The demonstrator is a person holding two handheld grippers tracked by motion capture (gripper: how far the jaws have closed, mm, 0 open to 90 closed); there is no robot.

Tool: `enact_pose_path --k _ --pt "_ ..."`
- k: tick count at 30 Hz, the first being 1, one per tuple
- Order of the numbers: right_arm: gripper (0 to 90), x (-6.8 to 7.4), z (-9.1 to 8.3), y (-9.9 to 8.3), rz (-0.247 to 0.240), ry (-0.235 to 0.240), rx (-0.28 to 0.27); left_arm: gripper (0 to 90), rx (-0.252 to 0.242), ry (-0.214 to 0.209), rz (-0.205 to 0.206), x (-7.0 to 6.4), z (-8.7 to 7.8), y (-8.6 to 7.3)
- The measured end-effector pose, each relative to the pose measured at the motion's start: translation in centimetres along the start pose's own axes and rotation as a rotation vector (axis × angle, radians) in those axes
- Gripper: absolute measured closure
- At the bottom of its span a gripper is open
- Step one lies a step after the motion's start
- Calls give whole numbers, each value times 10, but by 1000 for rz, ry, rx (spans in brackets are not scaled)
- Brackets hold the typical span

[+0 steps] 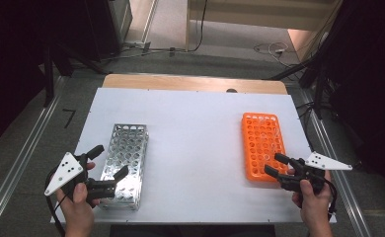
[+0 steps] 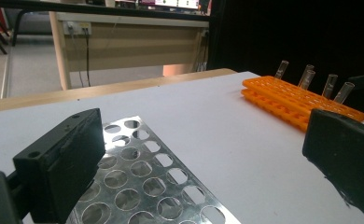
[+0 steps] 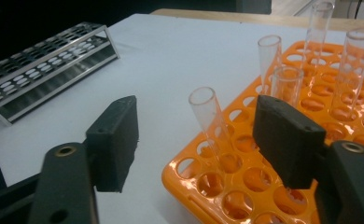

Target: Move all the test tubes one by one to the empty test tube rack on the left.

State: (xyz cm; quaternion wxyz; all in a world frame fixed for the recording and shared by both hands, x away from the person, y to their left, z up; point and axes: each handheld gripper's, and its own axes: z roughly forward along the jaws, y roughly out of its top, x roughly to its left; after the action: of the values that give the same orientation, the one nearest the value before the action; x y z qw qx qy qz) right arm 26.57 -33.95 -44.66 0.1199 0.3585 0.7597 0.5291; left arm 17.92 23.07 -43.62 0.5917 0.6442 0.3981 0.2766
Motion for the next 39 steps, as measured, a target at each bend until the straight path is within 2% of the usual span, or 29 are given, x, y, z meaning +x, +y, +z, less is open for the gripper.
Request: enact_pose_path --k 7,11,14,22,29,39 --pt "470 -3 15 -4 10 -3 87 0 3 -7 2 -2 1 0" --pt "533 -2 25 -6 -9 -63 154 0 2 -6 2 -4 2 0" --pt "564 -2 31 -8 -23 -93 183 0 2 -6 1 -4 2 0" --pt "639 -3 37 -8 -37 -134 191 0 8 -10 1 -5 3 0" --pt "676 2 40 -10 -92 -168 182 0 17 -12 3 -6 4 0" --pt "705 4 40 -12 -127 -195 164 0 18 -18 6 -8 5 0"
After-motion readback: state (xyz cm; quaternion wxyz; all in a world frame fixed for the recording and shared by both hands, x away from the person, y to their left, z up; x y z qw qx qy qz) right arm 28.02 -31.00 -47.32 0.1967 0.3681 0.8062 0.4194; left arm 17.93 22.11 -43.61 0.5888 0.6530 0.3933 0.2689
